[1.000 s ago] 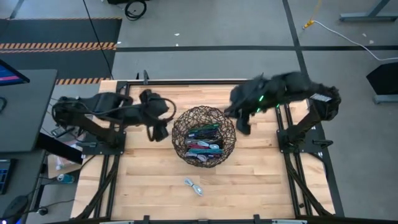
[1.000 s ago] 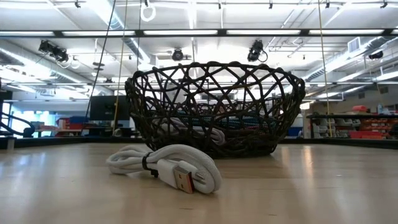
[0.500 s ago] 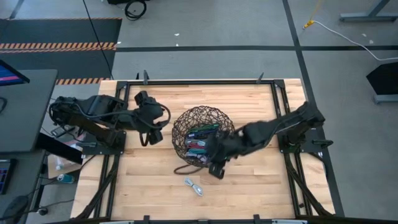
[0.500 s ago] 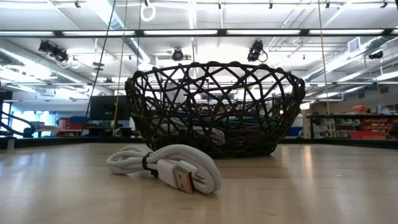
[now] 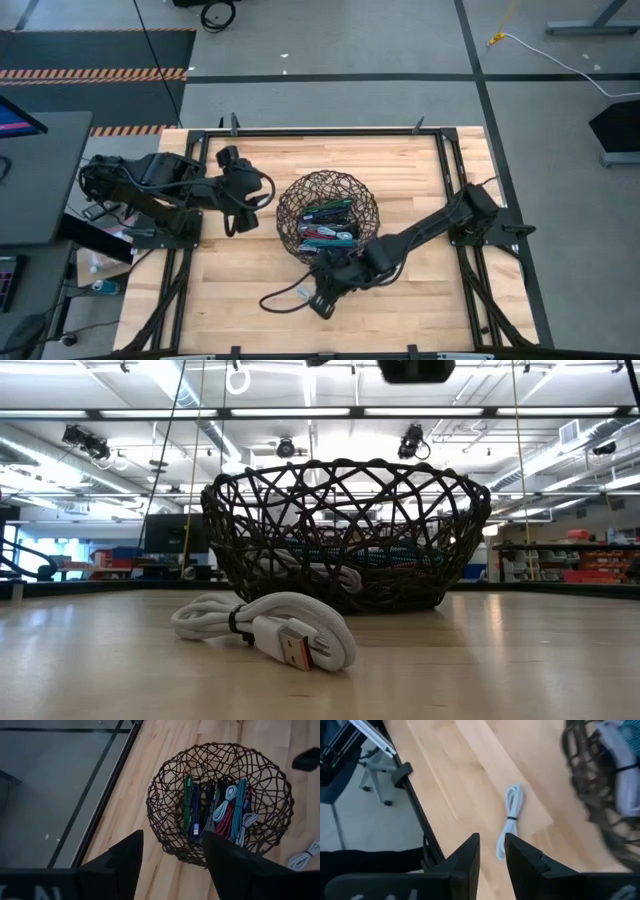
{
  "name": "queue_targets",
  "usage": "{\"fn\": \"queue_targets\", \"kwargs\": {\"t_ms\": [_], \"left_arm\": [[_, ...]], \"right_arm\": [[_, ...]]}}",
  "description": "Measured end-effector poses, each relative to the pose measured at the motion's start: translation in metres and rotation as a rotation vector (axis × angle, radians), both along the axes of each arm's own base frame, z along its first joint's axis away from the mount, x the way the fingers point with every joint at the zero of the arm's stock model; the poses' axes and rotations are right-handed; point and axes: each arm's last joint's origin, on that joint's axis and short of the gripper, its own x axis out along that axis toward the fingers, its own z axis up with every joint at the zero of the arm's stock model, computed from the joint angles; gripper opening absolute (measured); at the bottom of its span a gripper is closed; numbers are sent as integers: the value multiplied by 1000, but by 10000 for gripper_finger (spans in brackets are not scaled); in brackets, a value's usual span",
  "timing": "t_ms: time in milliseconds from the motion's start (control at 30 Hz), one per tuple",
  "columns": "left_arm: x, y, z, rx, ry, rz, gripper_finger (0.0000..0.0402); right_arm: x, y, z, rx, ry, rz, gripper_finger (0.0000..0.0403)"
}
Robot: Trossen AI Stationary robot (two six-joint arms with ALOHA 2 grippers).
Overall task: Pick and place USB-C Cables
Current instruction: Put the gray charger cable into the black mesh basket
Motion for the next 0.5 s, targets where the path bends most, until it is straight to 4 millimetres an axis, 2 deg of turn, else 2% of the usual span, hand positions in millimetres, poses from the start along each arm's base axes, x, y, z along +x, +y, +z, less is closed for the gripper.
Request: {"fn": "queue_targets", "kwargs": {"t_ms": [200,500], "left_arm": [[0,0,0,21,15,-23,211],[-2,1,-1,31,42,-27,211]], "right_arm": [[13,14,-27,99,33,-20,101],[22,28,-60,192,111,8,135]]}}
